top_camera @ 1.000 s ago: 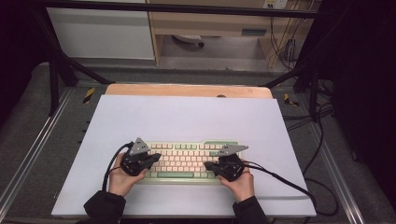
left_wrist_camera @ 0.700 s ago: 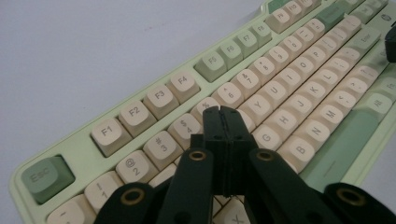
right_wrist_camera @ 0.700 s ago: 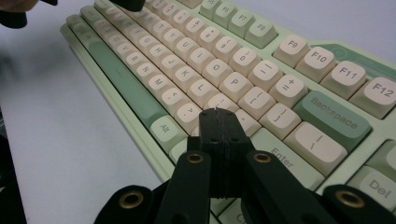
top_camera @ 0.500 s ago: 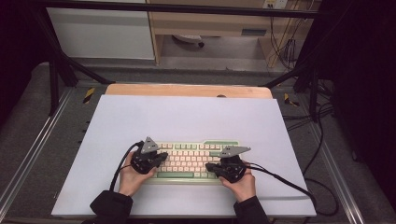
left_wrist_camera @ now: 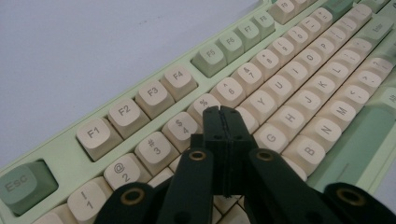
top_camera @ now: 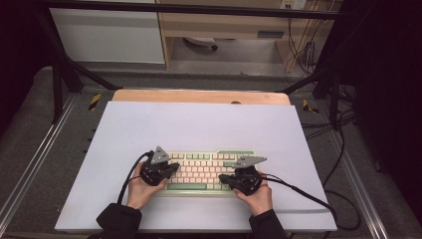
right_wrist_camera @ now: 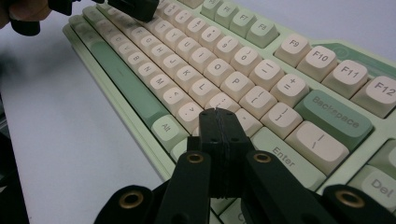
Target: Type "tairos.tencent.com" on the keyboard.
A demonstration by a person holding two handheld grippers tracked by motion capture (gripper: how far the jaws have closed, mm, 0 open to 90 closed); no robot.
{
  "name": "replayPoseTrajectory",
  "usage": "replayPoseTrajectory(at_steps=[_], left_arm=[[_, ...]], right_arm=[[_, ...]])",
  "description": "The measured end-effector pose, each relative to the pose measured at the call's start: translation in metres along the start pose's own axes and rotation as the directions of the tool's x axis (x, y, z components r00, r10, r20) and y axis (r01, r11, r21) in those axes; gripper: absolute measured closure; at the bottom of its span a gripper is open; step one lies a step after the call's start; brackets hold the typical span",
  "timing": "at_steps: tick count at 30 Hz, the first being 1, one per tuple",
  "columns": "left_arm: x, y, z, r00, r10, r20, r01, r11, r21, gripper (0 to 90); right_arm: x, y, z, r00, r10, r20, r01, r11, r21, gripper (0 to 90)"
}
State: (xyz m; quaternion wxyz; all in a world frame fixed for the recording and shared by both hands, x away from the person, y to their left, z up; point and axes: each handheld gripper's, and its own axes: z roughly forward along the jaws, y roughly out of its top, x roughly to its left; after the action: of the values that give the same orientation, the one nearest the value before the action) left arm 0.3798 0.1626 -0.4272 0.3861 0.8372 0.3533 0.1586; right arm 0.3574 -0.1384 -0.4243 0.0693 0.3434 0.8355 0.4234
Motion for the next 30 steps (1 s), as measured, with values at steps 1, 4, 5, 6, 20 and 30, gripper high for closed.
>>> replayPoseTrajectory(at_steps=[1, 4, 5, 6, 20, 30], left_arm=[[0.0, 0.0, 0.0, 1.0, 0.001, 0.0, -0.001, 1.0, 0.001, 89.8], [0.0, -0.002, 0.002, 1.0, 0.001, 0.004, -0.001, 1.0, 0.004, 89.8], [0.0, -0.001, 0.002, 1.0, 0.004, 0.003, -0.004, 1.0, 0.005, 89.8], [-0.001, -0.001, 0.002, 1.0, 0.004, 0.004, -0.004, 1.0, 0.005, 89.8], [-0.003, -0.001, -0.013, 0.9996, 0.017, 0.023, -0.017, 0.9994, -0.029, 89.8], [0.005, -0.012, -0.027, 0.9998, 0.003, 0.022, -0.002, 0.9995, -0.031, 89.8]], right_arm=[[0.0, 0.0, 0.0, 1.0, 0.001, 0.0, -0.001, 1.0, -0.001, 90.0], [0.0, 0.0, 0.0, 1.0, 0.0, 0.001, 0.0, 1.0, 0.001, 90.0], [0.0, 0.0, 0.0, 1.0, 0.0, 0.0, 0.0, 1.0, 0.002, 90.0], [0.0, 0.0, 0.0, 1.0, 0.0, 0.0, 0.0, 1.0, 0.002, 90.0], [-0.001, 0.001, -0.002, 1.0, -0.004, 0.0, 0.004, 1.0, -0.002, 90.0], [-0.001, 0.002, -0.002, 1.0, 0.002, 0.006, -0.002, 1.0, -0.011, 90.0]])
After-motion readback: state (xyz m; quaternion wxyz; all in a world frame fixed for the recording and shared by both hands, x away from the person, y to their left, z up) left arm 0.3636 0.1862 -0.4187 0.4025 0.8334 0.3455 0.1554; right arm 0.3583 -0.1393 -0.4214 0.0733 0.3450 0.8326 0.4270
